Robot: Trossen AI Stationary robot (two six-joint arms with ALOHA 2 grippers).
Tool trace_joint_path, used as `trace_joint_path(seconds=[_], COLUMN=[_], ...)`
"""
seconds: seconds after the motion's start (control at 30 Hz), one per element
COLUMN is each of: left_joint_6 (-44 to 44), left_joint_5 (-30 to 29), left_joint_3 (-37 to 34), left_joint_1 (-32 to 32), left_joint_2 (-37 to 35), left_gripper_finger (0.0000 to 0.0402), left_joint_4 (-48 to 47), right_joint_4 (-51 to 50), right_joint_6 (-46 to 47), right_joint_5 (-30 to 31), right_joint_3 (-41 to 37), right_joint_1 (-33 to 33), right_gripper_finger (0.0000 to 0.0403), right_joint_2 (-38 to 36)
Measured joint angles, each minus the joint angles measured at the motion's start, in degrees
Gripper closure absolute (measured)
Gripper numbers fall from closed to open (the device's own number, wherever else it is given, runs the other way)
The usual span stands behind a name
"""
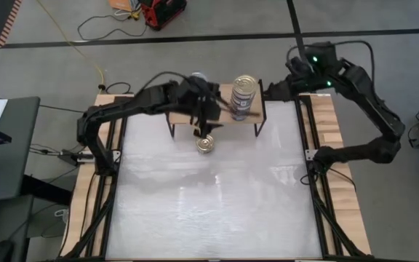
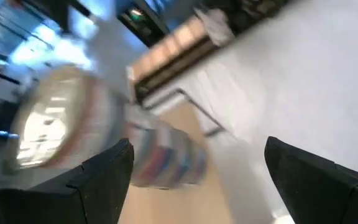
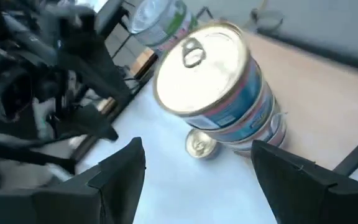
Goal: Stack canned seafood by type on shelf
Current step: Stack the blue pink tuna can on top of the other blue pink cans on the shelf
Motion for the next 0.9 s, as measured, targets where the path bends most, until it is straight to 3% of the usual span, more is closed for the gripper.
trace_joint_path(seconds=[0.2, 0.37, 0.63, 0.9], left_joint_6=[-1.6, -5.5, -15.8, -18.9], left_joint_5=[-2.6, -4.0, -4.1, -18.0], left_joint_3=[-2.0, -6.6, -22.5, -38.2], left_joint_1=[-6.8, -11.6, -14.4, -15.5], left_joint_2=[0.0, 0.2, 0.2, 0.2], left_gripper_finger=[0.0055, 0.0059, 0.0080, 0.0092], left_joint_4=[-1.2, -1.3, 4.8, 16.6], right_joint_4=[1.8, 10.5, 29.3, 42.4], right_joint_6=[-6.0, -6.6, -6.7, -10.1], right_joint_5=[10.0, 19.4, 31.7, 41.9], right_joint_3=[-2.8, -11.5, -29.9, -41.1], right_joint_1=[8.9, 19.7, 36.5, 47.4], right_gripper_finger=[0.0088, 0.0091, 0.0092, 0.0092], right_joint_2=[-5.5, -11.4, -19.5, -20.8])
